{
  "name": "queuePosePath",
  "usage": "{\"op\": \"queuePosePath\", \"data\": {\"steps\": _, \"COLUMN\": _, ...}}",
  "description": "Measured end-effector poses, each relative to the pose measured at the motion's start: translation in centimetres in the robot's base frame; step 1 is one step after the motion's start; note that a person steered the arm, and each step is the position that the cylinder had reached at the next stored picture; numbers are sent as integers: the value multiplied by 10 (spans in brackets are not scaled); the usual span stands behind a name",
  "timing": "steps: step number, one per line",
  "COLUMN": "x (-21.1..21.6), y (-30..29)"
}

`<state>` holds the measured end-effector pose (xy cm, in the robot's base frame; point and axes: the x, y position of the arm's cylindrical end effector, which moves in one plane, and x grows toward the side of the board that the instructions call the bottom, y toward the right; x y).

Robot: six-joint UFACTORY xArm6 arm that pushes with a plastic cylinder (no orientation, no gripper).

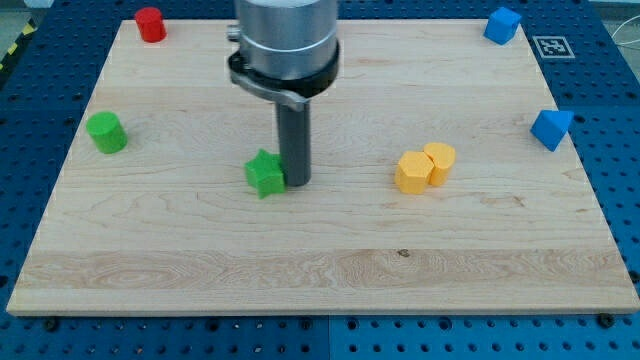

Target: Point at the green circle

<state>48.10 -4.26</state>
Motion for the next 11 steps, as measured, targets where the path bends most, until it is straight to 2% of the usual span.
{"op": "queuePosePath", "data": {"steps": 2, "x": 0, "y": -35}}
{"op": "queuePosePath", "data": {"steps": 4, "x": -70, "y": -35}}
{"op": "queuePosePath", "data": {"steps": 5, "x": -100, "y": -72}}
{"op": "queuePosePath", "data": {"steps": 7, "x": -130, "y": -202}}
{"op": "queuePosePath", "data": {"steps": 8, "x": -133, "y": -262}}
{"op": "queuePosePath", "data": {"steps": 9, "x": -131, "y": -262}}
{"op": "queuePosePath", "data": {"steps": 11, "x": -80, "y": -262}}
